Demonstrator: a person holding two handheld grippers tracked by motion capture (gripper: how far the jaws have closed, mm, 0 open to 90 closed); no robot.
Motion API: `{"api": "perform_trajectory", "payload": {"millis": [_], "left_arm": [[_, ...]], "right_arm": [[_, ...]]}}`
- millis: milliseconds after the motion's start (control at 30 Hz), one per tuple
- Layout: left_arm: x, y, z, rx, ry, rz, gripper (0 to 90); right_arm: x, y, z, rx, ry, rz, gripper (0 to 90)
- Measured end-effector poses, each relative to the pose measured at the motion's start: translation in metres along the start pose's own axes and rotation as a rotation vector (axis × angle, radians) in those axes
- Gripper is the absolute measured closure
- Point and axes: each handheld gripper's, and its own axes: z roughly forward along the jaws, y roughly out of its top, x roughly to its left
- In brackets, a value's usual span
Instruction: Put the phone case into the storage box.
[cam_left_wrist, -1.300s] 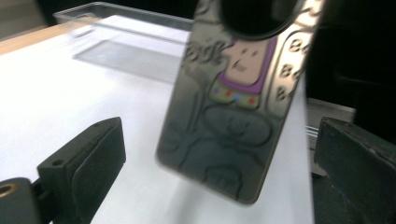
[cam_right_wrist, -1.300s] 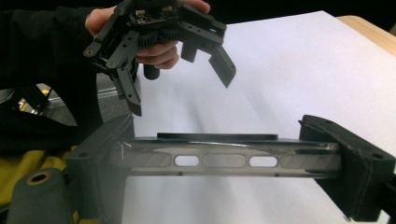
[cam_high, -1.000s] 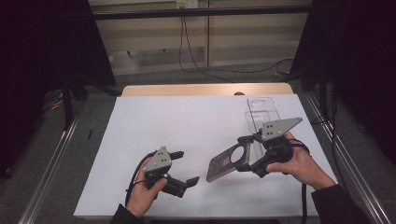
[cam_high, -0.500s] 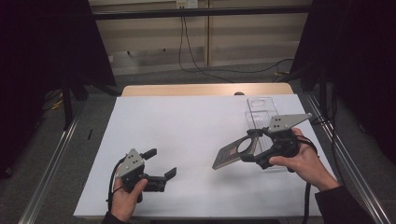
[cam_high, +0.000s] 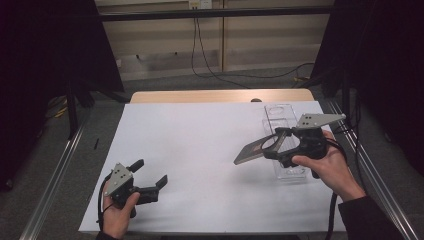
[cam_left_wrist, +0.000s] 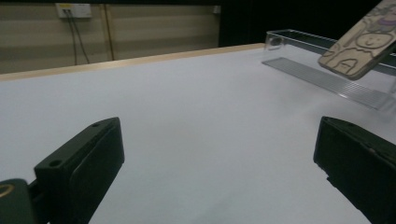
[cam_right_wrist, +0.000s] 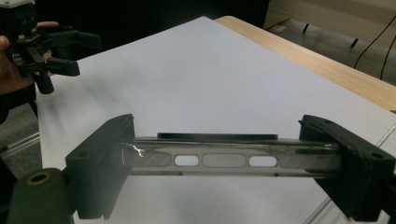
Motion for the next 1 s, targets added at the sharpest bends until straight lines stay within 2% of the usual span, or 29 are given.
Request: {"api": "perform_trajectory", "payload": {"millis": [67, 133, 333, 500, 600, 667, 1000], "left_arm": [[0.005, -0.002, -0.002, 0.005, 0.036, 0.032, 1.7], [0.009, -0.004, -0.005, -0.009, 0.071, 0.018, 2.0], [0.010, -0.010, -0.012, -0.026, 0.104, 0.010, 1.8], [0.005, -0.012, -0.013, -0.040, 0.107, 0.006, 1.9], [0.005, -0.013, -0.013, -0.034, 0.109, 0.023, 2.0], [0.004, -0.014, -0.012, -0.032, 0.113, 0.011, 2.0], [0.007, -0.015, -0.013, -0.026, 0.106, 0.015, 1.9]], "right_arm": [[-0.002, 0.002, -0.002, 0.000, -0.013, 0.002, 11.8], [-0.004, 0.004, -0.004, -0.001, -0.015, 0.004, 11.8], [-0.013, 0.009, -0.011, -0.024, -0.056, 0.019, 11.8], [-0.021, 0.015, -0.020, -0.041, -0.095, 0.028, 11.8], [-0.027, 0.019, -0.027, -0.042, -0.127, 0.029, 11.8], [-0.032, 0.022, -0.031, -0.044, -0.149, 0.033, 11.8], [-0.054, 0.036, -0.042, -0.034, -0.252, 0.072, 11.8]]}}
